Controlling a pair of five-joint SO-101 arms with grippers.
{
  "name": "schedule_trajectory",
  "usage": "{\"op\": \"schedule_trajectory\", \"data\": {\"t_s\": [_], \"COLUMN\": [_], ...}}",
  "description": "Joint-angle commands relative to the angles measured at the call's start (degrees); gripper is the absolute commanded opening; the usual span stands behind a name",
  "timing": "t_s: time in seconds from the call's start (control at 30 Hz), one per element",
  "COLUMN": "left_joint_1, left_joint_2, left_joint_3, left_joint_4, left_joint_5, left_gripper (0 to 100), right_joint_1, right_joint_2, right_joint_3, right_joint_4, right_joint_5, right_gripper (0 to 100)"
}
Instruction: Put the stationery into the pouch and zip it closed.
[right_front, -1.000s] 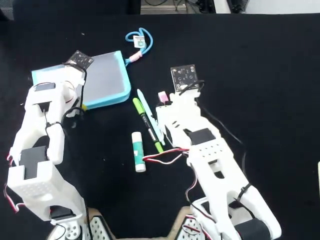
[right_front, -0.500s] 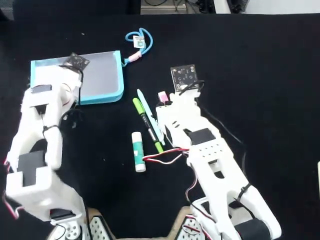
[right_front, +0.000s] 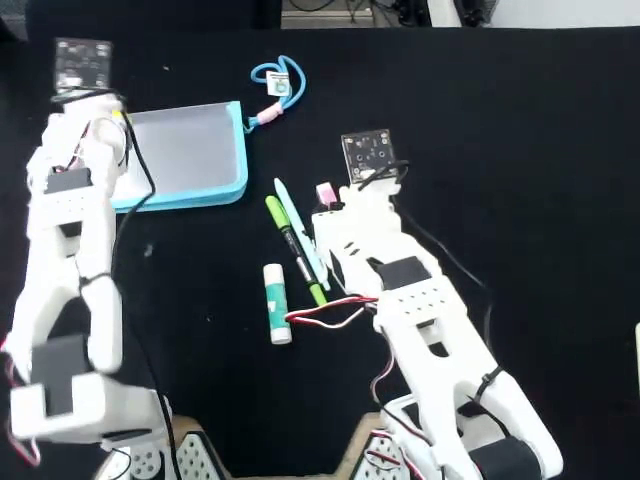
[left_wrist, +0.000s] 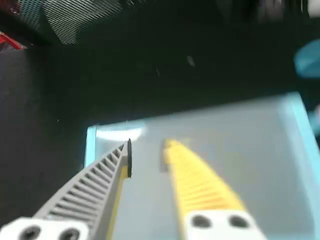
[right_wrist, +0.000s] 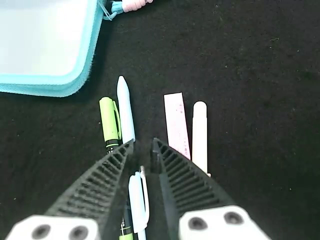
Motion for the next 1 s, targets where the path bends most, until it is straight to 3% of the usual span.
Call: {"op": "schedule_trajectory", "data": {"t_s": [0.0, 0.23, 0.37, 0.43, 0.6, 0.8, 0.87, 0.97], "left_joint_1": [-1.4, -3.8, -4.4, -4.4, -2.2, -0.4, 0.0, 0.0], "left_joint_2": [12.0, 39.6, 54.5, 60.0, 68.9, 77.5, 79.1, 80.9], "left_joint_3": [-5.6, -34.1, -52.7, -61.1, -84.4, -106.2, -110.6, -114.9], "left_joint_4": [-18.6, -20.5, -19.7, -13.0, 13.3, 33.7, 38.2, 37.5], "left_joint_5": [13.5, 21.7, 22.6, 20.4, 15.5, 13.1, 13.4, 13.5], "left_gripper": [21, 18, 12, 13, 19, 22, 22, 22], "right_joint_1": [0.6, 0.6, 0.6, 0.6, 0.6, 0.6, 0.6, 0.6], "right_joint_2": [0.0, 0.0, 0.0, 0.0, 0.0, 0.0, 0.0, 0.0], "right_joint_3": [-0.5, -0.5, -0.5, -0.5, -0.5, -0.4, -0.4, -0.4], "right_joint_4": [-1.2, -1.2, -1.2, -1.2, -1.2, -1.2, -1.2, -1.2], "right_joint_5": [-0.2, -0.2, -0.2, -0.2, -0.2, -0.2, -0.2, -0.2], "right_gripper": [5.7, 5.7, 5.7, 5.7, 5.7, 5.7, 5.7, 5.7]}}
